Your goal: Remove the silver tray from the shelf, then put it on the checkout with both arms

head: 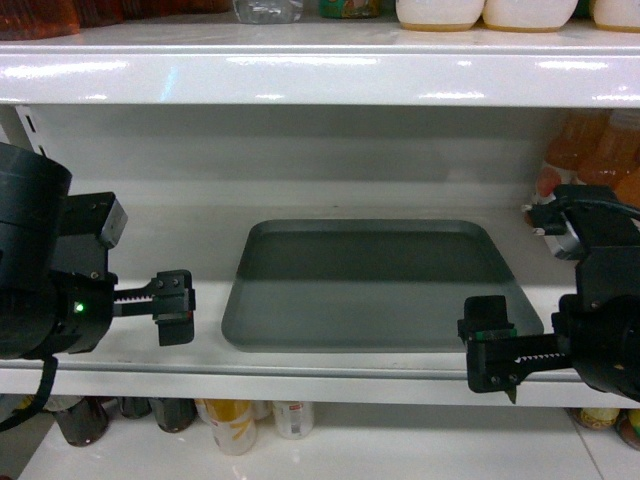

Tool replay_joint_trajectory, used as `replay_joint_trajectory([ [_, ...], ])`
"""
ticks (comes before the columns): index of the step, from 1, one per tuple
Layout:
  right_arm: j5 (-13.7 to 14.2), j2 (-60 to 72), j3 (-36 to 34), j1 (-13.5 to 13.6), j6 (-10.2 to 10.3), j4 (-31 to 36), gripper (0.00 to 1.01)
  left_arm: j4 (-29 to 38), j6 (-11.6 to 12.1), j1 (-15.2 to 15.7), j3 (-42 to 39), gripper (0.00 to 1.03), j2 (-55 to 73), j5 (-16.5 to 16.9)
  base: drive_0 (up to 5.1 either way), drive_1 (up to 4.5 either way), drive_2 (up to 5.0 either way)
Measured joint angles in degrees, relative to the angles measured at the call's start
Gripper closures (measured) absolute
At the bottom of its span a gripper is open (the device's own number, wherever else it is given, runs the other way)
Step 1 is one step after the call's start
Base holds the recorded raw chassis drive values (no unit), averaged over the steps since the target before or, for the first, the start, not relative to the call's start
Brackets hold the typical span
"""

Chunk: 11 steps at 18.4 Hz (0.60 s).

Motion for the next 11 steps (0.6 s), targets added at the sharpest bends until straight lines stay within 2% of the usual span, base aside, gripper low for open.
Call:
replay_joint_trajectory([
  [3, 1.36, 4.52, 4.5, 0.02, 0.35, -0.79, 0.03, -1.51, -1.03, -0.92, 4.5, 0.05, 3.39, 0.07, 0.0, 0.0, 0.0],
  [6, 4.33, 9.55, 10.36, -0.31, 0.17, -2.21, 0.03, -3.78, -0.83, -2.73, 9.33, 0.05, 6.56, -0.24, 0.0, 0.0, 0.0],
  [10, 6.12, 14.1, 16.15, -1.81, -0.44, -4.09, 0.03, -6.08, -0.94, -3.39, 13.33, 0.05, 9.75, -0.22, 0.0, 0.0, 0.0],
  [11, 6.75, 16.35, 19.12, -2.97, -0.74, -5.29, 0.03, -6.88, -0.98, -3.37, 14.88, 0.05, 11.06, -0.74, 0.0, 0.0, 0.0],
])
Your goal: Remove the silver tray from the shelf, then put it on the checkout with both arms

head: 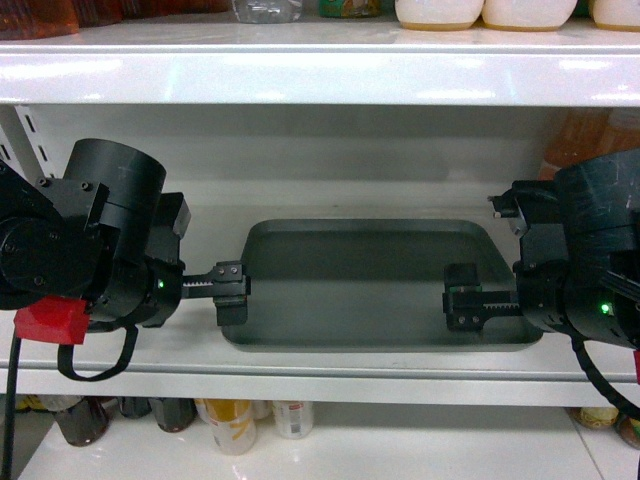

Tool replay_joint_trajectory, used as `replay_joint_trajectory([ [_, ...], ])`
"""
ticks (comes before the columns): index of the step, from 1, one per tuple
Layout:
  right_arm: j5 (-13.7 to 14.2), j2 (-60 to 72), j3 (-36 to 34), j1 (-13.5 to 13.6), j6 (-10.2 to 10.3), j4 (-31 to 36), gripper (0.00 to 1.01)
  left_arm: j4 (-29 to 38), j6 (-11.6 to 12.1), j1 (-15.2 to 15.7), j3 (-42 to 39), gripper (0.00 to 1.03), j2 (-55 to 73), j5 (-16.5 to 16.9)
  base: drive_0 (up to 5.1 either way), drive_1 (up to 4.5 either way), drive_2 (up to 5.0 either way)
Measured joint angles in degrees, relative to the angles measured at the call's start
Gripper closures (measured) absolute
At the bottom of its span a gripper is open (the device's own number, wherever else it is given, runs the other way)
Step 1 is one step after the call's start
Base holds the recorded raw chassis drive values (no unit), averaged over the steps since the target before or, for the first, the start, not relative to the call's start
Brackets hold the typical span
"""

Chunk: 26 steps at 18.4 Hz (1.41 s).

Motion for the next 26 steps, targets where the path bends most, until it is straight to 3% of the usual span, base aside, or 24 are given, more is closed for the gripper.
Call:
replay_joint_trajectory([
  [4, 0.81, 5.25, 6.8, -2.1, -0.24, -3.89, 0.03, -1.4, -1.07, -0.2, 3.06, 0.05, 3.21, 0.22, 0.0, 0.0, 0.0],
  [8, -0.37, 8.02, 10.6, -2.49, -0.39, -7.41, 0.03, -4.04, -0.68, -0.83, 5.57, 0.05, 4.96, -0.17, 0.0, 0.0, 0.0],
  [12, -0.72, 9.86, 14.16, -3.21, -0.39, -11.02, 0.07, -8.96, -1.31, -0.72, 9.01, 0.05, 5.81, 2.47, 0.0, 0.0, 0.0],
  [14, -1.44, 10.38, 15.06, -3.32, -0.63, -12.28, 0.23, -12.02, -1.31, -0.55, 10.97, 0.18, 6.47, 2.03, 0.0, 0.0, 0.0],
  [16, -1.46, 10.67, 15.78, -3.56, -0.92, -13.35, 0.43, -15.65, -1.79, -0.61, 12.92, 0.37, 7.04, 3.34, 0.0, 0.0, 0.0],
  [17, -1.18, 10.78, 16.2, -4.02, -1.25, -14.23, 0.6, -16.96, -2.82, -0.87, 13.51, 0.55, 7.39, 4.79, 0.0, 0.0, 0.0],
  [21, -0.72, 10.84, 16.44, -4.79, -1.46, -15.41, 0.95, -16.48, -5.42, -1.18, 12.79, 0.9, 7.34, 7.52, 0.0, 0.0, 0.0],
  [23, -2.01, 10.82, 16.39, -5.09, -1.46, -15.37, 0.98, -15.78, -7.58, -1.18, 11.72, 1.0, 6.75, 7.61, 0.0, 0.0, 0.0],
  [24, -2.08, 10.47, 15.72, -5.11, -1.46, -14.91, 0.98, -14.93, -8.63, -0.94, 10.43, 1.0, 6.19, 8.96, 0.0, 0.0, 0.0],
  [26, -2.73, 9.01, 12.94, -5.01, -1.38, -13.18, 0.98, -13.81, -9.11, -0.9, 7.82, 1.0, 4.52, 8.41, 0.0, 0.0, 0.0],
])
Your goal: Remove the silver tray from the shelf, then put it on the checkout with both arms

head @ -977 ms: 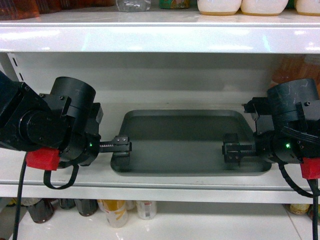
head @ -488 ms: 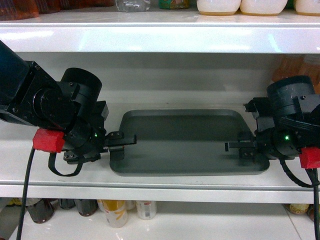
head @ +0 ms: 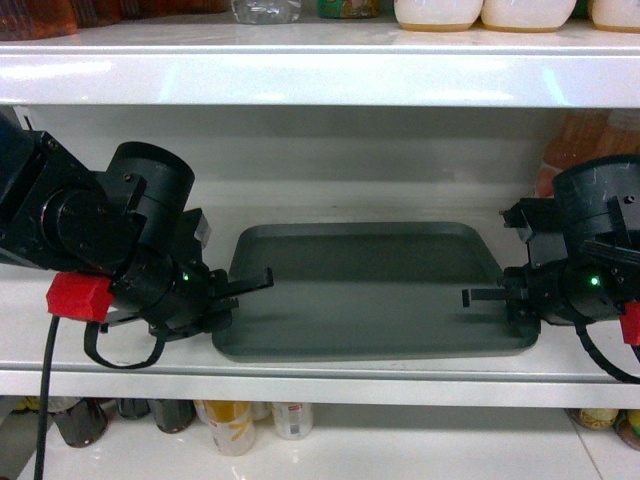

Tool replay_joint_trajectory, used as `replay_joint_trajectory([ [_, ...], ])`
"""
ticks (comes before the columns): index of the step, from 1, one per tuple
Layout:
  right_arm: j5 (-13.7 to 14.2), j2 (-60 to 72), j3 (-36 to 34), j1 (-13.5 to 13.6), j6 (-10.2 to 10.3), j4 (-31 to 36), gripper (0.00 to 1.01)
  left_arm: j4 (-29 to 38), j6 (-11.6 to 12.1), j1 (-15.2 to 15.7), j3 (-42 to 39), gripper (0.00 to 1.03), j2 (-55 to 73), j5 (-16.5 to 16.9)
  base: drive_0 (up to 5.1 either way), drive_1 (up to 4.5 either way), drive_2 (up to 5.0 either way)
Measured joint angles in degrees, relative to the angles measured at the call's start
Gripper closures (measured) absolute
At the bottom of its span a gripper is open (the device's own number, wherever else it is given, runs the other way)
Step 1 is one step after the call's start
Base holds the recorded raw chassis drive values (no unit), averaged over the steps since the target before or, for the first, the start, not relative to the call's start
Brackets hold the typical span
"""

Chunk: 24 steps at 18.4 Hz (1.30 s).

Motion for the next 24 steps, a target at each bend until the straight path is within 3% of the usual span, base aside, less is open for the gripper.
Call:
replay_joint_trajectory([
  [10, -3.65, -19.74, -20.24, -0.48, 3.45, 5.2, 0.98, 3.54, -1.36, -1.44, -16.13, 1.0, -18.23, -2.84, 0.0, 0.0, 0.0],
  [16, -6.23, -38.53, -35.06, -0.79, 5.38, 6.29, 0.99, 2.16, -1.66, -4.35, -28.24, 1.0, -36.37, -7.65, 0.0, 0.0, 0.0],
  [24, -6.36, -38.99, -35.32, -0.76, 6.19, 6.4, 0.99, 2.4, -1.4, -4.39, -28.28, 1.0, -36.65, -8.09, 0.0, -0.53, 0.5],
])
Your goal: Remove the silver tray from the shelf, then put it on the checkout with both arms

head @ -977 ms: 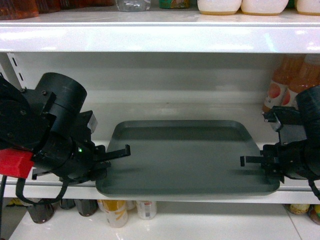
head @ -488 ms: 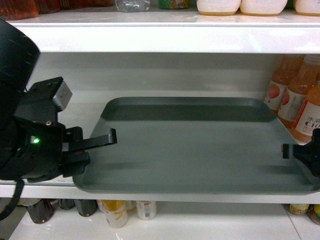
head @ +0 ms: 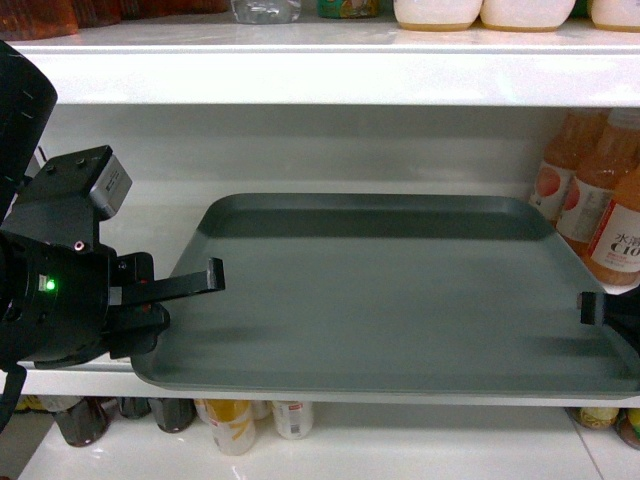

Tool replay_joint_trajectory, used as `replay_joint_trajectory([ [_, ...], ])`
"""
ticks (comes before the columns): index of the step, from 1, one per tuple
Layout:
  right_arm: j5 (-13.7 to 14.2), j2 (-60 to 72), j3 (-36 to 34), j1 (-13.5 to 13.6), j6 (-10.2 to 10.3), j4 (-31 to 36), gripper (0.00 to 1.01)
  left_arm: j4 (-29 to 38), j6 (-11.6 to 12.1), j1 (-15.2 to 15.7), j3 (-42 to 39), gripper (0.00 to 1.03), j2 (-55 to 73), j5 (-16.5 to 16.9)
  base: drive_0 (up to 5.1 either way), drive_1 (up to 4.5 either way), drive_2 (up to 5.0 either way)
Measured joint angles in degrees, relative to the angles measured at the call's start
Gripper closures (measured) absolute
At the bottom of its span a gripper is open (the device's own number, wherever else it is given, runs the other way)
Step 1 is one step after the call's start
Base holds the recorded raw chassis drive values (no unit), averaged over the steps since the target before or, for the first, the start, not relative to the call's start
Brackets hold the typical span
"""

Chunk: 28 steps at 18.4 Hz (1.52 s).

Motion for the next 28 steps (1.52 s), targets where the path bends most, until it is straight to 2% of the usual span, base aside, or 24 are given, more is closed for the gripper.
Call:
replay_joint_trajectory([
  [28, -0.17, 0.0, 0.0, 0.02, 0.22, 0.0, 0.99, -0.11, -0.02, 0.04, 0.0, 1.0, 0.2, -0.48, 0.0, -4.26, 4.3],
])
